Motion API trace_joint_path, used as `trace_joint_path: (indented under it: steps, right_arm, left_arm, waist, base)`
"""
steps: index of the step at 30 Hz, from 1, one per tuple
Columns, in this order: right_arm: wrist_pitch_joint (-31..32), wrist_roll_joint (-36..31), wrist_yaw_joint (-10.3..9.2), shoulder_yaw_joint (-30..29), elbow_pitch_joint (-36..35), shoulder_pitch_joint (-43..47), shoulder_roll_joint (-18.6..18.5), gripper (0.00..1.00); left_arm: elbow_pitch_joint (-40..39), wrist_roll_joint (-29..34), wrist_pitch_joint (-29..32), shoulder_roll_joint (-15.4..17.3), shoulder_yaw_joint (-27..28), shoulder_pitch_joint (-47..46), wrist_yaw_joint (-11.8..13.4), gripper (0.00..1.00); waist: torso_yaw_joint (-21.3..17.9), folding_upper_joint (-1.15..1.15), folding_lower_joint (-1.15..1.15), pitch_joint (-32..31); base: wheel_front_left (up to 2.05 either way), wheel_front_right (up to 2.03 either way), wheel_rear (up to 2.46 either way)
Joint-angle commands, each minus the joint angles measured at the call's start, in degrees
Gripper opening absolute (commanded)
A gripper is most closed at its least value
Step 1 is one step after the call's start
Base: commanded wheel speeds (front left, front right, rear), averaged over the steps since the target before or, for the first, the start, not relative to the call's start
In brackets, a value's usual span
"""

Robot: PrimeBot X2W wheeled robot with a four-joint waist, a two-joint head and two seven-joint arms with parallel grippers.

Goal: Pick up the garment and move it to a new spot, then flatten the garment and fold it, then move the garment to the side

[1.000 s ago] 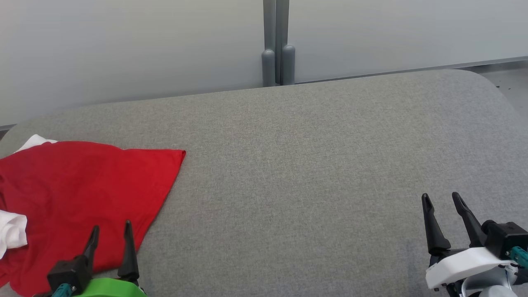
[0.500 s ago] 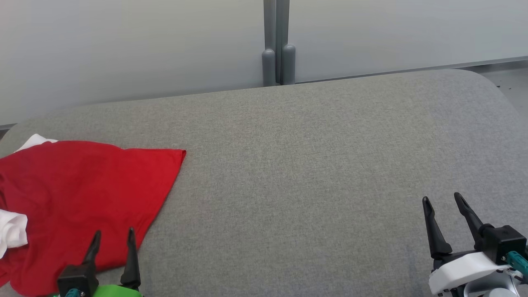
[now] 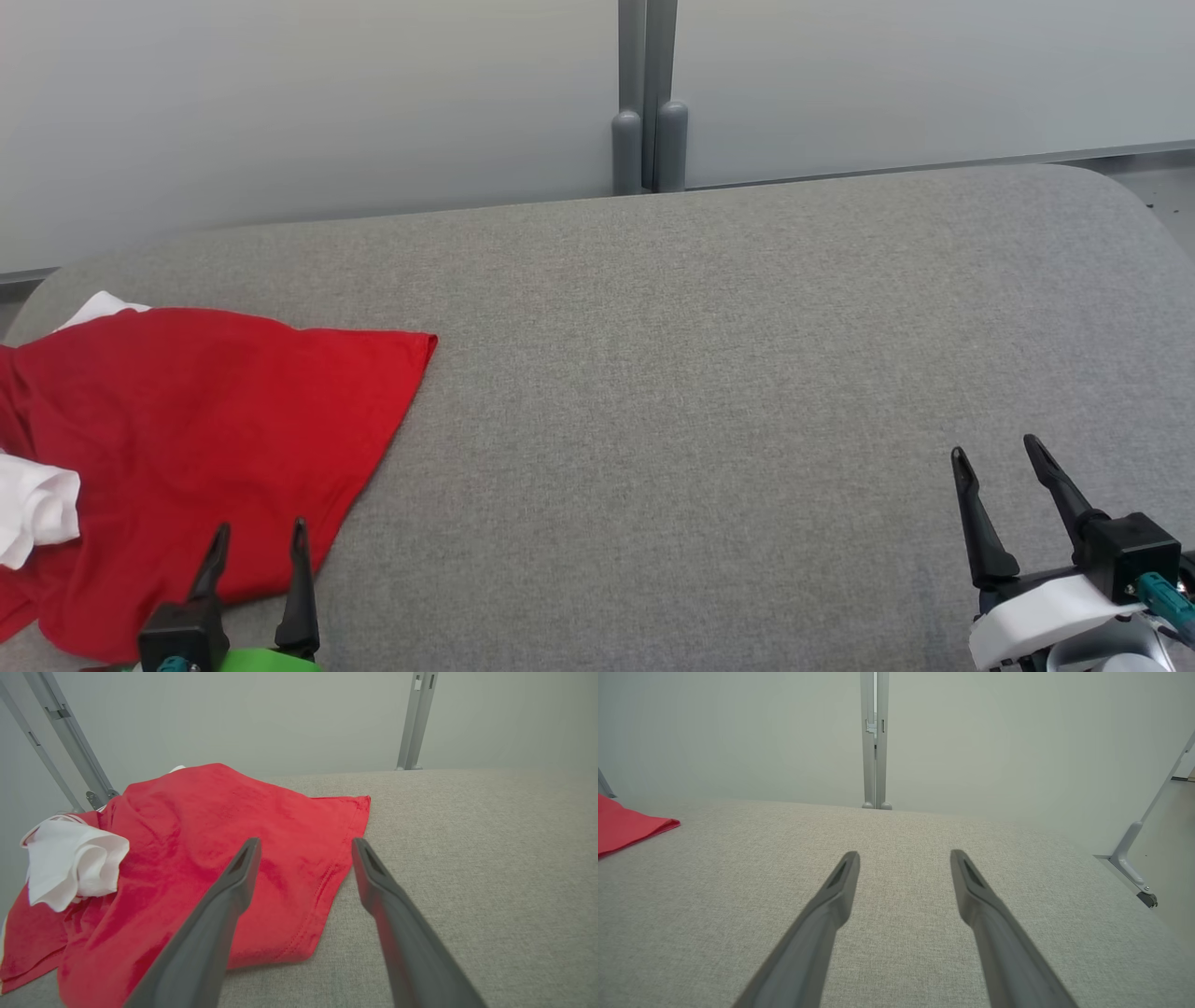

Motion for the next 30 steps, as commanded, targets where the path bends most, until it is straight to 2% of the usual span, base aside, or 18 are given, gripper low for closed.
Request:
trace_joint_path:
  steps: [1,19,24,30]
  right_arm:
    - [-0.3,-0.1,0.02,0.1,-0.1,0.4,-0.3,1.0]
    - [-0.3,0.4,0.02,-0.4,0.4,0.9,0.3,1.0]
    - [-0.3,0.5,0.02,-0.8,0.1,1.8,0.5,1.0]
    - [-0.3,0.6,0.02,0.6,-0.1,1.4,0.8,1.0]
  left_arm:
    - [-0.1,0.2,-0.2,-0.1,0.2,0.6,-0.1,1.0]
    - [0.4,-0.7,-0.2,-0.6,1.5,0.4,-0.4,1.0]
    - [0.7,-0.9,-0.2,-0.6,1.2,-0.8,-0.5,1.0]
    - [0.9,-1.9,-0.1,-0.7,2.0,-0.8,-0.4,1.0]
  waist:
    - [0.0,0.15,0.0,0.0]
    - [0.2,0.15,0.0,-0.3]
    - [3.2,0.15,0.0,-0.6]
    - [12.1,0.15,0.0,-1.2]
  base:
    - [0.0,0.0,0.0]
    - [0.0,0.0,0.0]
    - [0.0,0.0,0.0]
    - [0.0,0.0,0.0]
